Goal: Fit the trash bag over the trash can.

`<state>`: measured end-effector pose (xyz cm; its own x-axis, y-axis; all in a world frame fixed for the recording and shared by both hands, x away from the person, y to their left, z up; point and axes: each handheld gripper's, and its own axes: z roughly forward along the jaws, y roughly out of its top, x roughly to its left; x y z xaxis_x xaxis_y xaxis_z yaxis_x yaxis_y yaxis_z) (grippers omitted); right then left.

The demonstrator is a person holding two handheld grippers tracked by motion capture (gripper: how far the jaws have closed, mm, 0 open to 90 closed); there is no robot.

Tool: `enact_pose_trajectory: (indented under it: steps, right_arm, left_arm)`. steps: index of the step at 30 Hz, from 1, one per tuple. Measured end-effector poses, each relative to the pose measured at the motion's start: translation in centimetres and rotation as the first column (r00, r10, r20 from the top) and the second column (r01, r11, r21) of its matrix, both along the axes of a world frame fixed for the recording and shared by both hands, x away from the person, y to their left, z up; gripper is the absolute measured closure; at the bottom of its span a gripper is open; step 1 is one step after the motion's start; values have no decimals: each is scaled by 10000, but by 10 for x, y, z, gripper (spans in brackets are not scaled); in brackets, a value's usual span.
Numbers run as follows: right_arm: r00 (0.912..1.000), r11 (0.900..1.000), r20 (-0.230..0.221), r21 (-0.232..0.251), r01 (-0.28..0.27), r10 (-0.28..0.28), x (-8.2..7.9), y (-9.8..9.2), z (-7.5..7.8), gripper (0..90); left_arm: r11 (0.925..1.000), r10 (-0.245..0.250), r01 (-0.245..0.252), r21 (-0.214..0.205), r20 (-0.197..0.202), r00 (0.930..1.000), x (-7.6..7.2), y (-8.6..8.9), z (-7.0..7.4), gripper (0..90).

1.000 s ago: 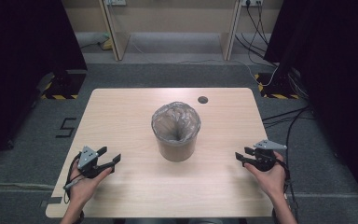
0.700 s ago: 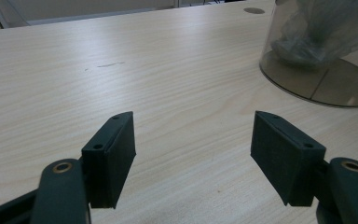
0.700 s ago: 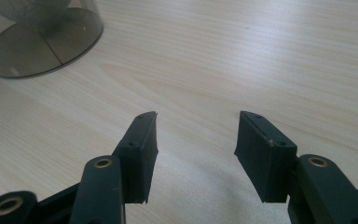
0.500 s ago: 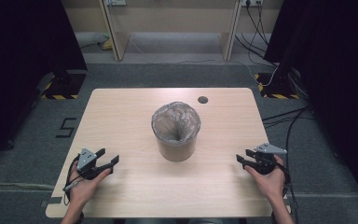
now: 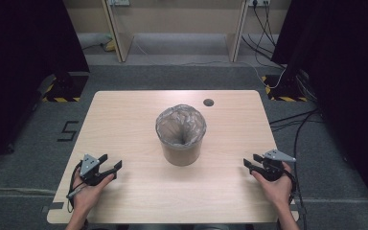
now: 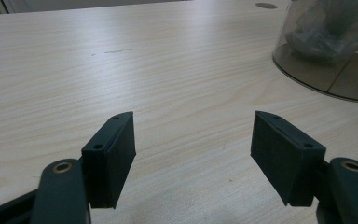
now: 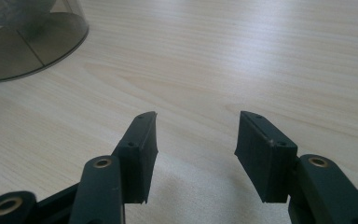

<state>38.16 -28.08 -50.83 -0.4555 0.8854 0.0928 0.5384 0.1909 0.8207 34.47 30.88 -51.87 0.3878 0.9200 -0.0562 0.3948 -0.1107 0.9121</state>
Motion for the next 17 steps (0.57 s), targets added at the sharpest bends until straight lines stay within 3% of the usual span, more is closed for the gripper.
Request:
enact_pose_trajectory:
  steps: [9,17]
  right_arm:
    - [10000,10000,17,1,68,-68,1,0,-3,478]
    - [10000,10000,6,-22,89,-89,1,0,-3,473]
  left_arm:
    - [9997,147,-147,-200,32,9999,-1,3,0,301]
    - [9999,105,-105,-38,53,9999,-1,1,0,302]
